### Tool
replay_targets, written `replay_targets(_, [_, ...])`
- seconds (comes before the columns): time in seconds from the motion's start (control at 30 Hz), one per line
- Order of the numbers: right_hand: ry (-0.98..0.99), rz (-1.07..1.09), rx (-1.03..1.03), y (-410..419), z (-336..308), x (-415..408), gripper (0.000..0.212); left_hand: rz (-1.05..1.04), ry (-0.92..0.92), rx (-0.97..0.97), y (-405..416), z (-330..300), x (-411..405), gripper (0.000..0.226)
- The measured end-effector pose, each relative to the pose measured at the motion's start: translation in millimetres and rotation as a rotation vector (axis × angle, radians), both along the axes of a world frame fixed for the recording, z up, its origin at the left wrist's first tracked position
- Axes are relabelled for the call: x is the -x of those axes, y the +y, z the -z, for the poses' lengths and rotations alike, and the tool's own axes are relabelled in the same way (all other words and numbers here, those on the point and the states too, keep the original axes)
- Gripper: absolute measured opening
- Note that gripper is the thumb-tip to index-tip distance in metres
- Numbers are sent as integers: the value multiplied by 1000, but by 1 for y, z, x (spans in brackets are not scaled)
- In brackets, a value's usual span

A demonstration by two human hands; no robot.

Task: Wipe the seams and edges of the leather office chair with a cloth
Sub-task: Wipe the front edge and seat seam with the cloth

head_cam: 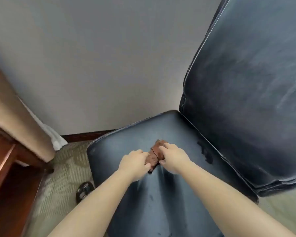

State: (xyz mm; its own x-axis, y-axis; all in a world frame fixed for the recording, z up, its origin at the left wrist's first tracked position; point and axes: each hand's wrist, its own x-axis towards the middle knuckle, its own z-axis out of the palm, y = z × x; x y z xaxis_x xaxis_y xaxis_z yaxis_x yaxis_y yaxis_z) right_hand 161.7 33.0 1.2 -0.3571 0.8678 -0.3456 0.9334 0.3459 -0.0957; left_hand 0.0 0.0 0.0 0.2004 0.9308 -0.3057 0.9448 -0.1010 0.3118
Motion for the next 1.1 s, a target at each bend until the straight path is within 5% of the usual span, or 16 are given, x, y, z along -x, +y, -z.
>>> replay_targets(0.37, [-95, -150, -178, -4, 22, -5, 31, -108, -47, -8, -13, 30, -21, 28])
replay_targets(0.83, [33, -190, -159, -153, 23, -22, 28, -91, -104, 169, -141, 7, -19, 24])
replay_targets(1.1, [100, -33, -78, -203, 13, -14, 37, -324, -505, 297, -174, -10, -10, 13])
